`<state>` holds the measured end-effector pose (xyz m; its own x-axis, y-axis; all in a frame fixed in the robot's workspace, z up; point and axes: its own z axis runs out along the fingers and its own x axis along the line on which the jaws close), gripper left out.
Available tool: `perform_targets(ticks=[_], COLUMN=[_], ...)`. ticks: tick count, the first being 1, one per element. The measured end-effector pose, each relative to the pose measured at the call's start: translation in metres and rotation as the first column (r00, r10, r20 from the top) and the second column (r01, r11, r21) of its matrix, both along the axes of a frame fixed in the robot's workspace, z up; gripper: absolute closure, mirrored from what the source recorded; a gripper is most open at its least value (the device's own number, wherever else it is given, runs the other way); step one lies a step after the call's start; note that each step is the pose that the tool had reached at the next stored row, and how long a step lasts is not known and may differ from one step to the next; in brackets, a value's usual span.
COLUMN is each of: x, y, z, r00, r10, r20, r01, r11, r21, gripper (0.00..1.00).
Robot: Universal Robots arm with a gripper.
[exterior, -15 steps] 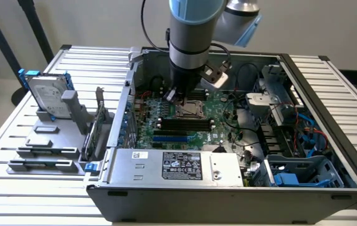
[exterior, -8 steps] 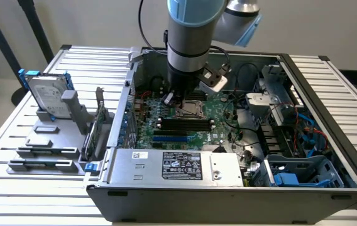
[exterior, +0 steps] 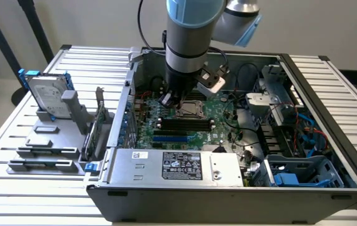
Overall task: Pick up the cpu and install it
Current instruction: 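Install the first cpu locking lever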
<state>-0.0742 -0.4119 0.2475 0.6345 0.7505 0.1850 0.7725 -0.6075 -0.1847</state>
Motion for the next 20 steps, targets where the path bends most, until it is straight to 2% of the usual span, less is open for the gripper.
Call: perform_targets(ticks=[7, 20], x=[0.0, -0.006], y=[-0.0025, -0.0017], z=[-0.002, -0.0218], r00=[1.0, 1.0], r10=[0.0, 0.0], r20=[-0.0027, -0.0027], r01=[0.0, 0.0], r11=[1.0, 1.0], r21=[0.0, -0.0001], gripper=[0.89, 0.89])
